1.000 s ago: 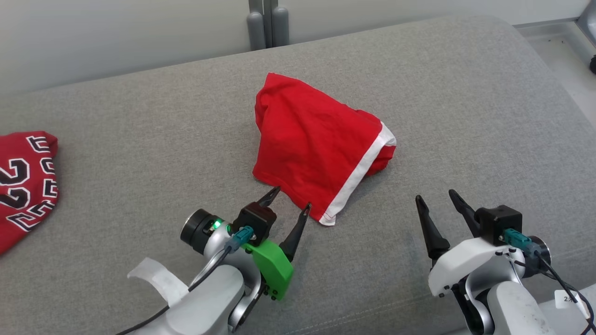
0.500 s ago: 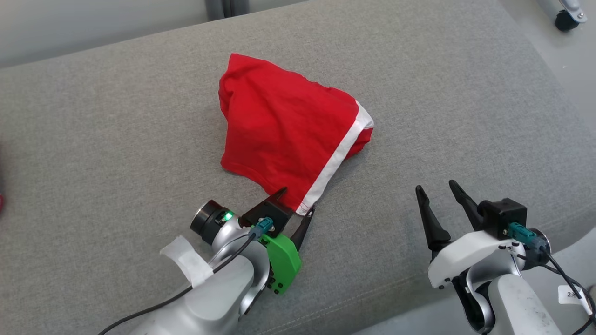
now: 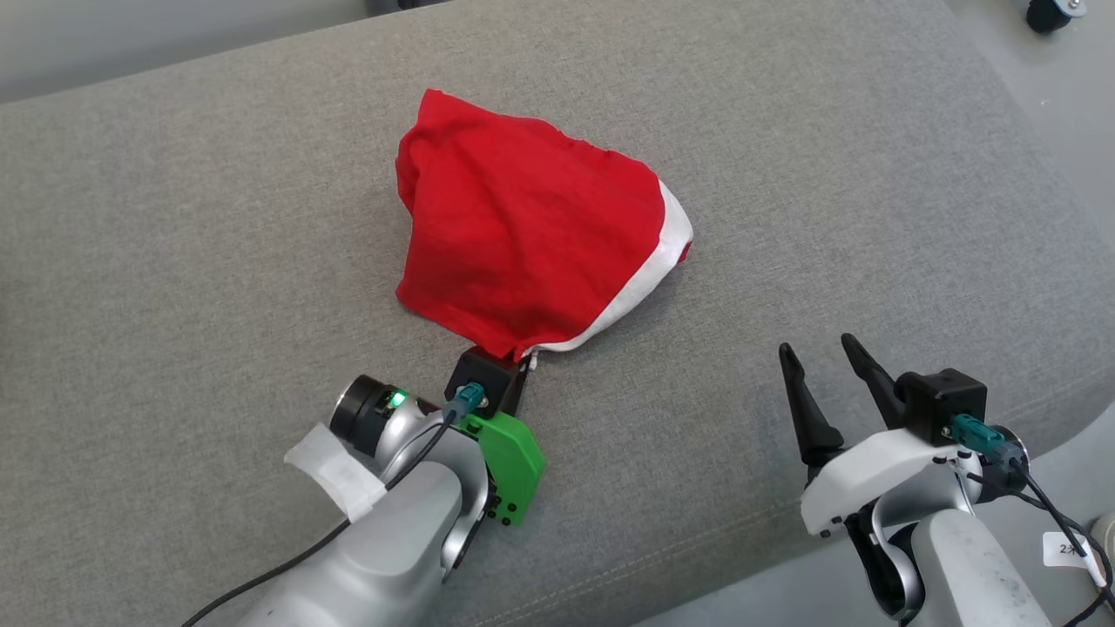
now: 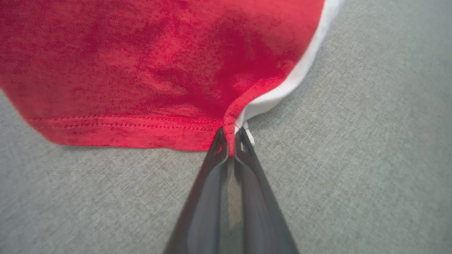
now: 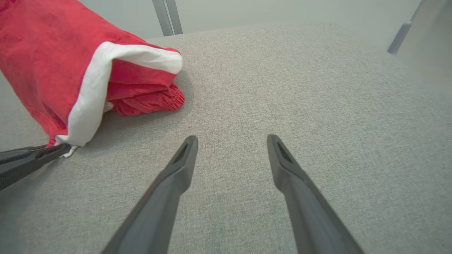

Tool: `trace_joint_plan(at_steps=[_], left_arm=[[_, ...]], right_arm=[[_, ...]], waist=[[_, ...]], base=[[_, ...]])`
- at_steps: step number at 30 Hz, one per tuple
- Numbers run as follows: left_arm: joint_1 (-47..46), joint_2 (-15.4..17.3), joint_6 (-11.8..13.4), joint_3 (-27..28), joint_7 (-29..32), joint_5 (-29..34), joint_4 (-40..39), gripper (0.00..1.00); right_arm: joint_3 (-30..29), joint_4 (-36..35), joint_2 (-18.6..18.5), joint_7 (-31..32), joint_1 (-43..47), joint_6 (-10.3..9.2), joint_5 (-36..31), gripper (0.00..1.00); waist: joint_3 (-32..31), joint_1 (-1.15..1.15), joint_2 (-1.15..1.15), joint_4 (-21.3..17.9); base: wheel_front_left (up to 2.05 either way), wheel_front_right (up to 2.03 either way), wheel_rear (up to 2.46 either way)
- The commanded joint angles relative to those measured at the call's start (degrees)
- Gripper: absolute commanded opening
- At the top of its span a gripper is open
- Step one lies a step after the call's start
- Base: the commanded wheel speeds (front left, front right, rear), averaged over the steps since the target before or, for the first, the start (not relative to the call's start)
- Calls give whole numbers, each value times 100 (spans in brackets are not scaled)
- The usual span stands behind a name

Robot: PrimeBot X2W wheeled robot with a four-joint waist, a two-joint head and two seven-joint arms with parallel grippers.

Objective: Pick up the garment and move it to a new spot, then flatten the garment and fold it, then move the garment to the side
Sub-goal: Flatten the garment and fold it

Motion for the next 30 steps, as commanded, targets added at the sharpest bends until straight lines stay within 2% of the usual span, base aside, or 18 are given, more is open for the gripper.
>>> trace_joint_plan(at_steps=[1, 7, 14, 21, 30], left_arm=[[44, 68, 89, 91, -53, -82, 44, 0], [259, 434, 450, 585, -193, -201, -353, 0], [760, 1344, 1021, 1220, -194, -90, -1478, 0], [1339, 2085, 1554, 1424, -23, -145, -2282, 0], [1940, 2430, 1953, 1293, 471, -215, -2878, 0]], right_arm=[[12, 28, -9, -30, 1, -2, -10, 100], [22, 79, -10, 18, 123, -2, -54, 100], [-8, 90, -10, 88, 293, -2, -108, 100], [-12, 46, -10, 187, 472, -2, -136, 100], [0, -30, -10, 285, 578, -2, -122, 100]], waist=[[-105, 0, 0, 82], [-416, 0, 0, 279], [-780, 0, 0, 559], [-1120, 0, 0, 774], [-1270, 0, 0, 846]], base=[[0, 0, 0], [0, 0, 0], [0, 0, 0], [0, 0, 0], [0, 0, 0]])
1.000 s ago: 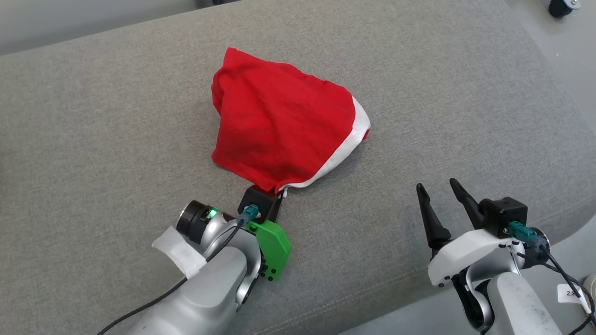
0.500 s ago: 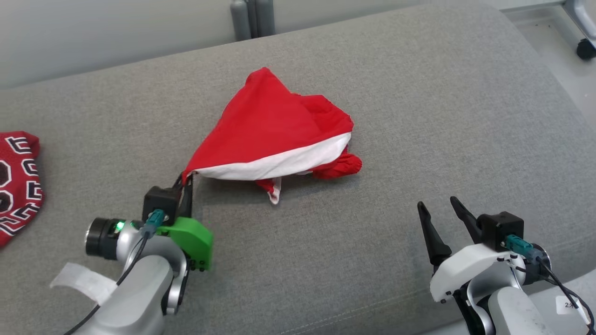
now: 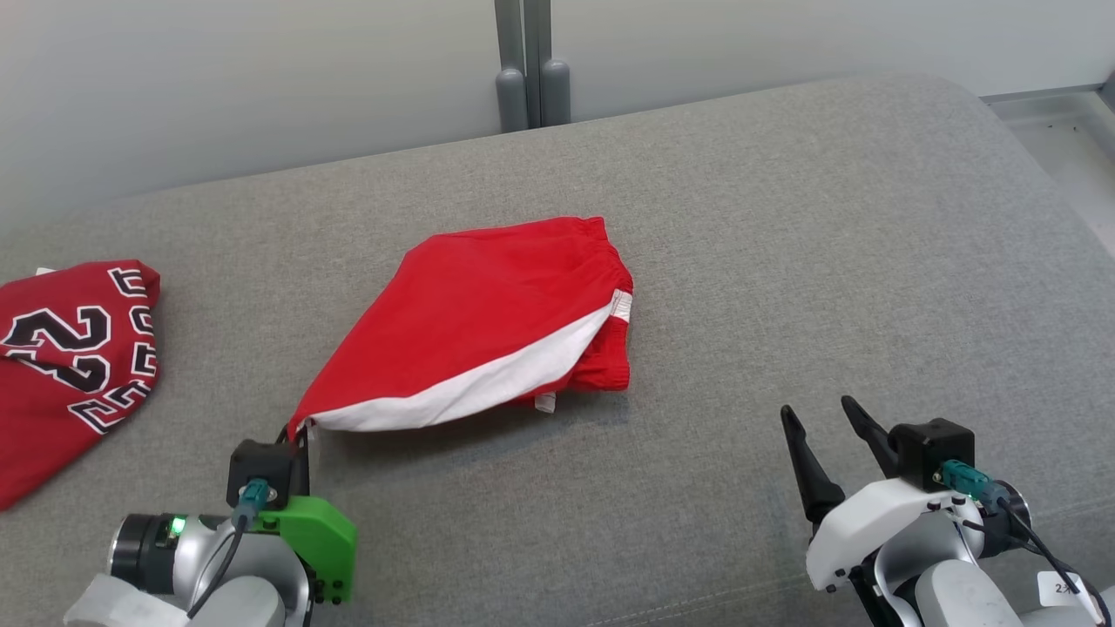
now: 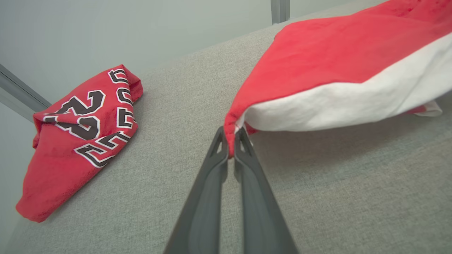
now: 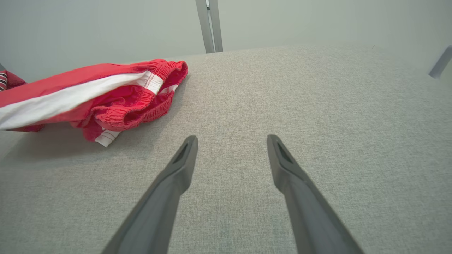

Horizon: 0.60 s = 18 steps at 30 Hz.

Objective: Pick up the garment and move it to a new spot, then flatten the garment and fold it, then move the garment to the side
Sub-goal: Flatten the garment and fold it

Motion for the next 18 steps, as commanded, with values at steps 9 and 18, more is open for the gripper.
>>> trace_joint_plan(at_steps=[9, 18], left_arm=[[324, -71, 91, -159, 118, -42, 98, 0], [450, -447, 107, 13, -232, -295, 485, 100]], right_arm=[[-42, -52, -11, 32, 27, -2, -10, 100], [-180, -78, -11, 45, -14, -2, -49, 100]], waist=[[65, 0, 0, 27], [148, 0, 0, 189]], base=[[0, 0, 0], [0, 0, 0]])
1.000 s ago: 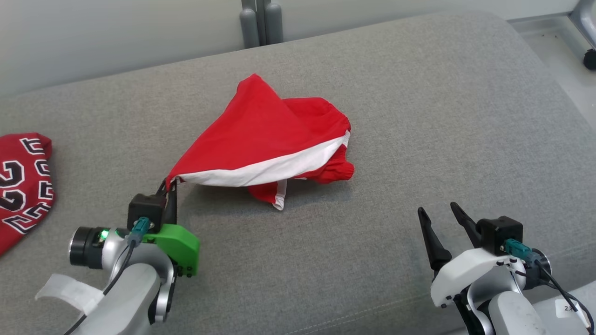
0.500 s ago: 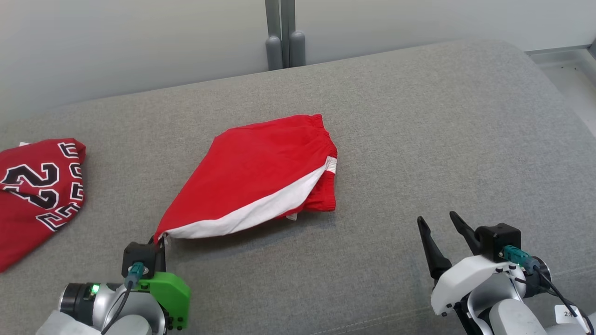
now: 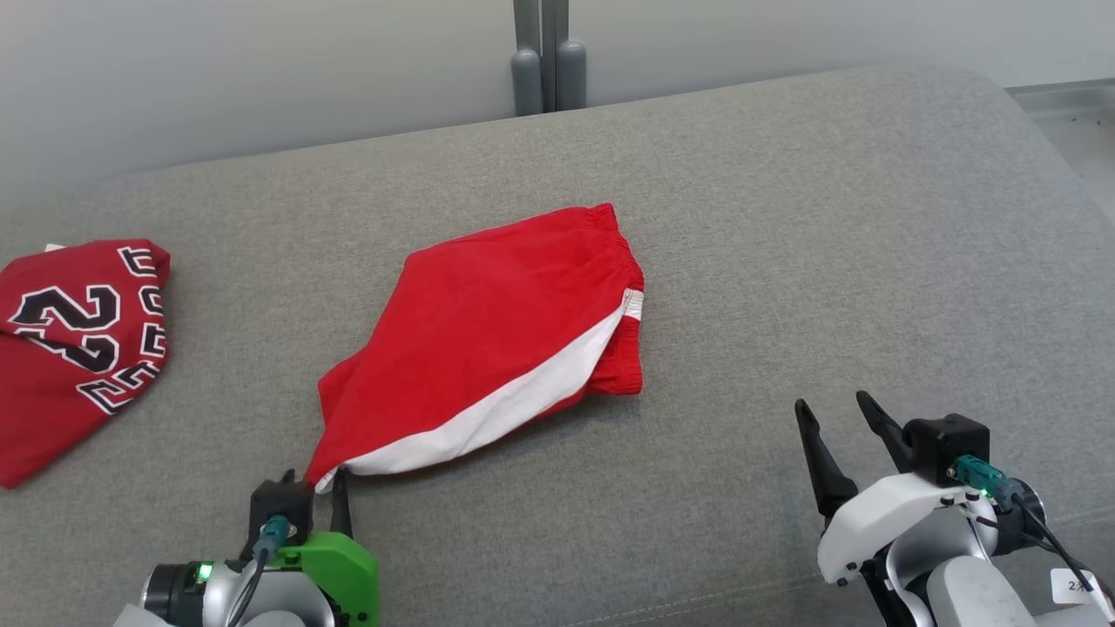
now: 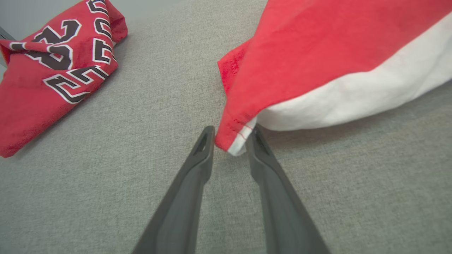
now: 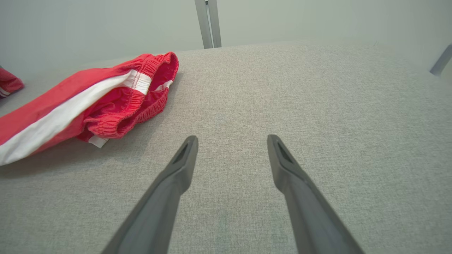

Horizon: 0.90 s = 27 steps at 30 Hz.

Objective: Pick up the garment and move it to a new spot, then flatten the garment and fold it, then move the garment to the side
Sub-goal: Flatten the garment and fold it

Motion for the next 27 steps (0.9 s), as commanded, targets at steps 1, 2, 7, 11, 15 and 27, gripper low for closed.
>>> trace_joint_plan(at_steps=[1, 2, 7, 11, 15, 27], left_arm=[[110, -45, 64, 157, -170, -106, 41, 100], [139, -70, 79, 264, -253, -169, 38, 100], [332, -173, -177, 997, -526, -386, -270, 100], [687, -331, -385, 1775, -525, 54, -900, 100], [1025, -593, -583, 2449, -527, 452, -1279, 100], [1805, -1678, -1437, 4144, -529, 1543, -2129, 100]], right_arm=[[-25, -19, -10, 8, -8, -2, 0, 100], [-29, -16, -9, 7, -2, -2, 12, 100], [93, 10, -5, 22, 54, -2, 183, 100], [84, 20, -13, 38, 94, -2, 200, 100], [6, 19, -12, 6, 133, -2, 229, 100], [-89, 71, -10, -509, 101, -2, 570, 100]], waist=[[-4, 0, -1, 75], [-13, 0, -1, 103], [-86, 0, -1, 266], [-182, 0, -1, 440], [-306, 0, -1, 605], [-564, 0, -1, 1018]], base=[[0, 0, 0], [0, 0, 0], [0, 0, 0], [0, 0, 0], [0, 0, 0], [0, 0, 0]])
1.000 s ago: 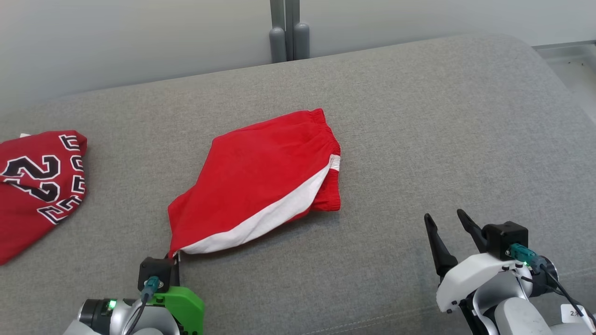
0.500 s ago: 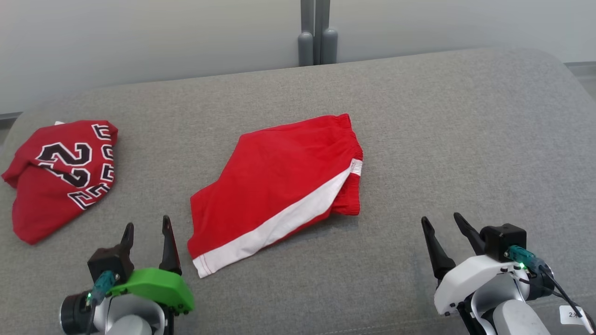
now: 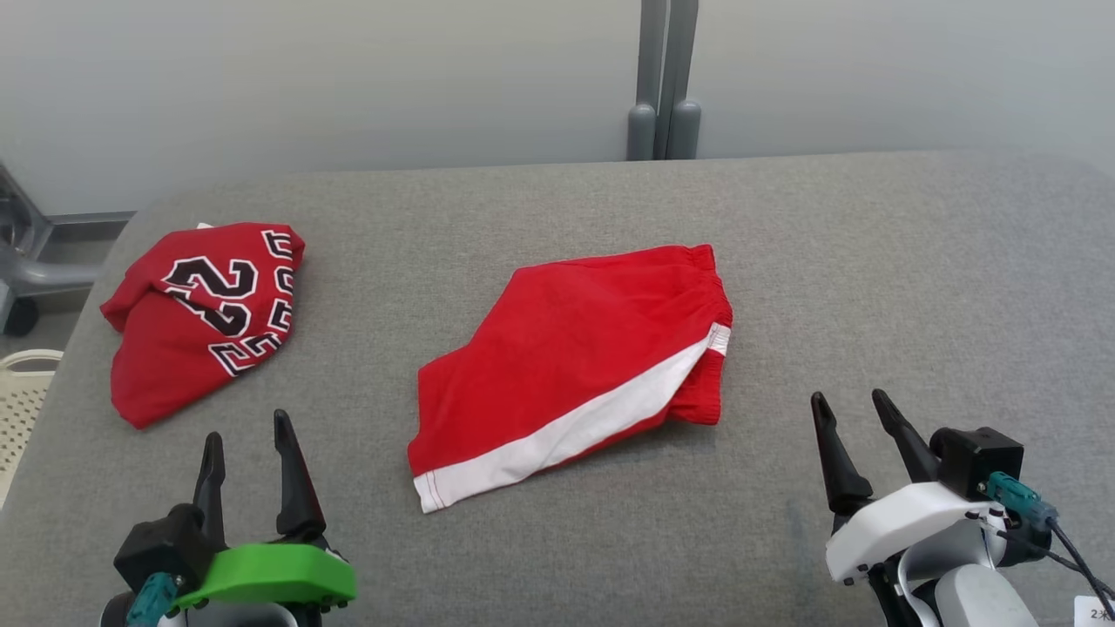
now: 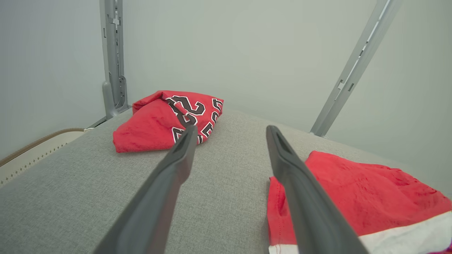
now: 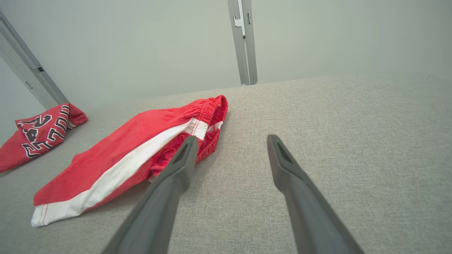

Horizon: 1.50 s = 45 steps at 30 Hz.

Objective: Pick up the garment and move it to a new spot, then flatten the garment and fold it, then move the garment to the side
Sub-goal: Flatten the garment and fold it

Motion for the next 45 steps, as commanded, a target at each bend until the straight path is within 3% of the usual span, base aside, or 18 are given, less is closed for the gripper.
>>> trace_joint_plan(at_steps=[1, 10, 18, 28, 45], left_arm=[[96, -47, -131, 79, -6, 162, -47, 100], [630, -297, -933, 229, -6, 882, 29, 100], [1129, -331, -1364, 287, -6, 1385, -59, 100], [1376, -346, -1566, 256, -6, 1664, 345, 100], [1147, -359, -1633, 253, -7, 1692, 612, 100]], right_arm=[[23, 21, -12, -119, 29, -1, -4, 100], [93, 152, -13, -720, 178, 0, -266, 100], [69, 249, -14, -819, 450, -1, -622, 100], [-11, 503, -14, -655, 624, -1, -849, 100], [15, 475, -13, -601, 467, -1, -677, 100]], waist=[[-108, 0, 0, 112], [-377, 0, 0, 226], [-529, 0, 0, 277], [-559, 0, 0, 312], [-486, 0, 0, 236]], base=[[0, 0, 0], [0, 0, 0], [0, 0, 0], [0, 0, 0], [0, 0, 0]])
